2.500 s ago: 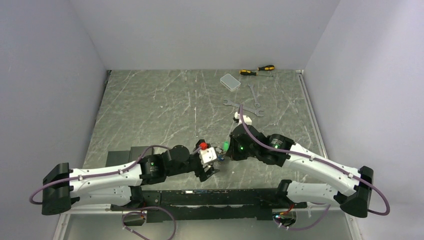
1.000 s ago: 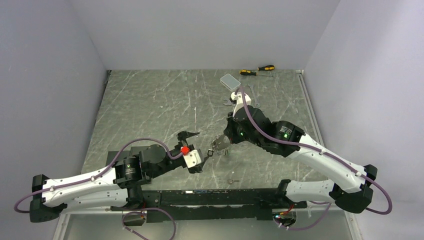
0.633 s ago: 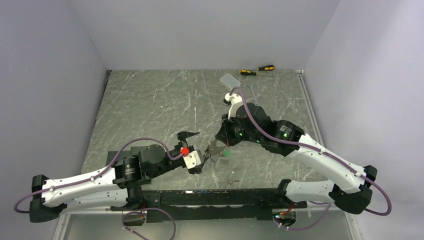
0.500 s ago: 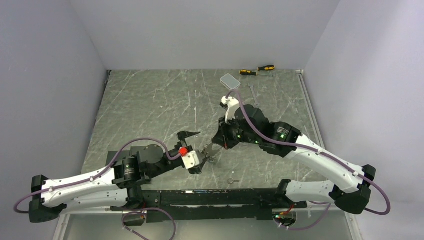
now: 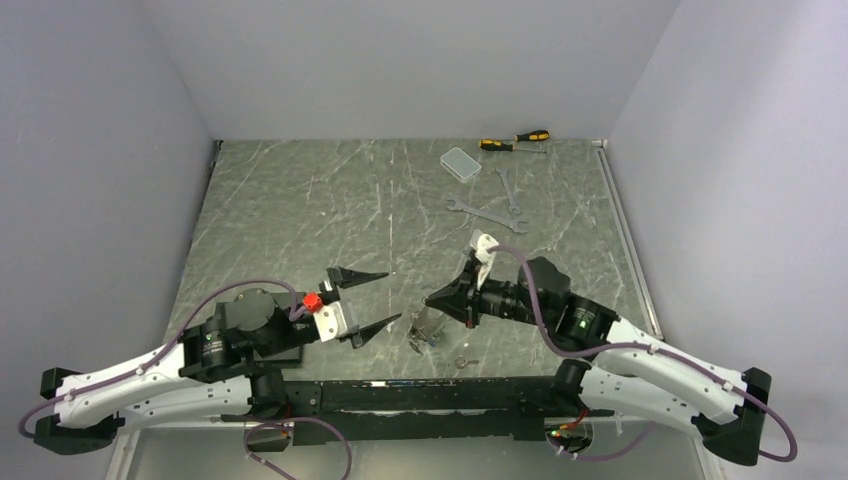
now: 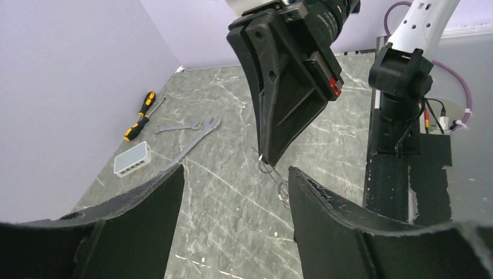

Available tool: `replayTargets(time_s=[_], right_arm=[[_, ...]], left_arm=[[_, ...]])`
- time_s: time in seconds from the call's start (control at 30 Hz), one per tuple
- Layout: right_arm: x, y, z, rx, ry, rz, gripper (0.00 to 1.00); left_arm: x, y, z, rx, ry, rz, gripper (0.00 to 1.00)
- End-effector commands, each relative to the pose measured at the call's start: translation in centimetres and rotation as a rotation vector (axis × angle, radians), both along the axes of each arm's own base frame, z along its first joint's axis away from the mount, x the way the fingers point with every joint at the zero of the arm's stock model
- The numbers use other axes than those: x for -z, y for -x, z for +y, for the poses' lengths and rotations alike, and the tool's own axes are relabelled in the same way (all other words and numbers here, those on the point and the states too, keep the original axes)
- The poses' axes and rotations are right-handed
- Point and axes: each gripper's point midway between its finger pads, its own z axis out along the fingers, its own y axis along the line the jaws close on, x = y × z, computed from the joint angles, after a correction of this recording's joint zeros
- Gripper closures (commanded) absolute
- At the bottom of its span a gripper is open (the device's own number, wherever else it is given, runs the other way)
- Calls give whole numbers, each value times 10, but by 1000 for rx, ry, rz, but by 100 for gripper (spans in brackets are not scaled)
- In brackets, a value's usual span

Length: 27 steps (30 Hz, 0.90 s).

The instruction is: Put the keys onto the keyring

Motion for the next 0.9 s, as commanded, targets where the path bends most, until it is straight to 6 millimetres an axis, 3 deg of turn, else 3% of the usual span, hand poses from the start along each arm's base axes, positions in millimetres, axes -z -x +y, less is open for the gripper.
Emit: replayTargets(time_s=[0.0,0.17,0.33,0.63,0.77,0.87], right_arm=[[-78,7,-1,-53,-355,-340,100],[-90,18,-16,-56,-521,-492,100],[-93,26,-16,-97,-546,-549,100],[-97,41,-18,-165,-586,-601,100],[-93,43,-16,-184,-565,-618,100],[-90,39,-15,-175,-542,-626,100]], left_arm=[[-1,8,-6,32,3,86,32],[0,4,-21,35,-13,94,38],[3,1,-32,42,-31,69,41],[-6,-4,-35,48,1,65,50],[-21,3,-32,87,43,74,48],[-27,15,-31,144,31,97,34]])
